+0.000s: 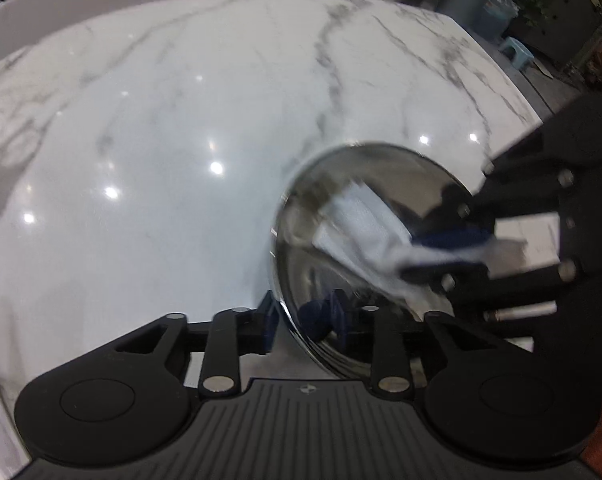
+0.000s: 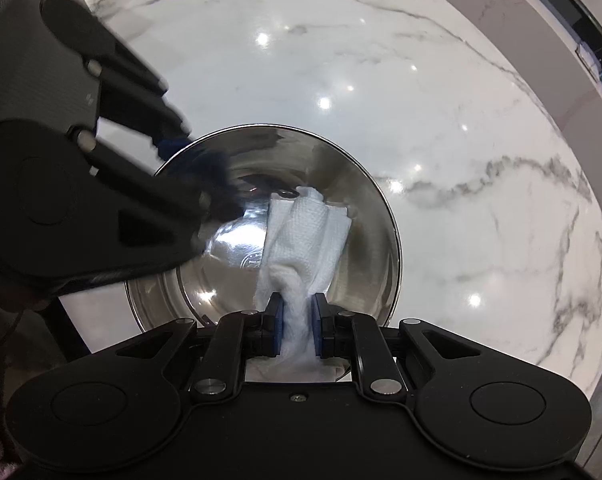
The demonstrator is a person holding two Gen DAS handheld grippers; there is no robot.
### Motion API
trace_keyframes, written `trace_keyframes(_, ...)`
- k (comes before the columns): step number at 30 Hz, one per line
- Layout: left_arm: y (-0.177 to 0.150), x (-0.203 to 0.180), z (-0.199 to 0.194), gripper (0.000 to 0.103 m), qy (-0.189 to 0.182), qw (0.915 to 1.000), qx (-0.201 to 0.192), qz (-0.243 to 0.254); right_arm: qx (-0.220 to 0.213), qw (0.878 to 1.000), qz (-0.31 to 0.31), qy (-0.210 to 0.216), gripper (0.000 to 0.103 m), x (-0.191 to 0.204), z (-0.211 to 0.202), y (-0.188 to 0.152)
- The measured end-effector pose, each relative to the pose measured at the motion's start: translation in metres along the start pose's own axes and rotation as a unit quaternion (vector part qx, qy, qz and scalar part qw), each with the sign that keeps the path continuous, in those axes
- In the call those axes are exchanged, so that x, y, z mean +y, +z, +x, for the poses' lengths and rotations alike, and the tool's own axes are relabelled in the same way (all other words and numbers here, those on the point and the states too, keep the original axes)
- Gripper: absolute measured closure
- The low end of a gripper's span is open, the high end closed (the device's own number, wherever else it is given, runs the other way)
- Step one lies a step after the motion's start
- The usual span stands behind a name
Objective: Clean bowl
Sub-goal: 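Tilt the bowl with the left tool while the right tool keeps wiping its inner wall, then rub the cloth around the bowl interior with the right tool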
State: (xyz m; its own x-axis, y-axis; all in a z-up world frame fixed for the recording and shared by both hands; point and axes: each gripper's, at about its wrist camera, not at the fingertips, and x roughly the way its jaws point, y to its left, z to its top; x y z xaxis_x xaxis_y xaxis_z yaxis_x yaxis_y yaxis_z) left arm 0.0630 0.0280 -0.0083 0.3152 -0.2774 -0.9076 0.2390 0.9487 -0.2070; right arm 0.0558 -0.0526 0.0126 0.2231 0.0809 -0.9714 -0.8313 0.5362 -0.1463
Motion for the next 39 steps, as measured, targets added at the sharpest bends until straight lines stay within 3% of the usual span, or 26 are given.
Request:
trace_keyframes(3,-0.001,-0.001,0.0,0.074,0.0,1.0,0.0,0.005,-0.001,1.0,0.004,0.004,0.091,-0.001,-0.001,-0.002)
trace_keyframes(7,0.0,0.001,-0.003,0.084,0.012,0.9998,-0.015,0.002,0.0,1.0,0.006,0.003,0.091,0.0,-0.002,-0.004)
trace_keyframes(10,0.003,0.001,-0.004,0.087,0.022,0.9994,-0.025,0.002,0.0,1.0,0.008,0.018,0.091,0.002,-0.003,-0.005)
trace_keyframes(13,0.004,0.0,-0.004,0.087,0.03,0.9991,-0.03,0.006,-0.015,0.995,0.041,0.095,0.091,0.0,-0.006,-0.008)
trace_keyframes(15,0.004,-0.002,-0.004,0.087,0.034,0.9989,-0.032,0.009,-0.018,0.991,0.054,0.122,0.091,-0.001,-0.005,-0.01)
trace_keyframes(18,0.004,-0.003,-0.004,0.087,0.036,0.9987,-0.034,0.012,-0.014,0.99,0.054,0.127,0.091,-0.001,-0.004,-0.011)
trace_keyframes(20,0.004,-0.003,-0.004,0.087,0.035,0.9987,-0.034,0.013,-0.005,0.994,0.044,0.102,0.091,0.001,-0.004,-0.011)
trace_keyframes(22,0.004,-0.003,-0.004,0.087,0.035,0.9987,-0.034,0.013,0.005,1.0,-0.013,-0.001,0.091,0.012,-0.006,-0.011)
trace_keyframes(24,0.004,-0.003,-0.003,0.087,0.035,0.9987,-0.034,0.011,0.004,0.999,-0.027,-0.021,0.091,0.015,-0.007,-0.011)
trace_keyframes(31,-0.002,0.003,-0.001,0.08,0.006,0.9993,-0.016,-0.033,0.0,1.0,-0.009,-0.006,0.09,0.014,-0.007,-0.015)
trace_keyframes(39,-0.007,0.003,-0.004,0.081,0.0,0.9996,-0.021,-0.02,-0.005,1.0,0.011,0.007,0.09,0.013,-0.01,-0.023)
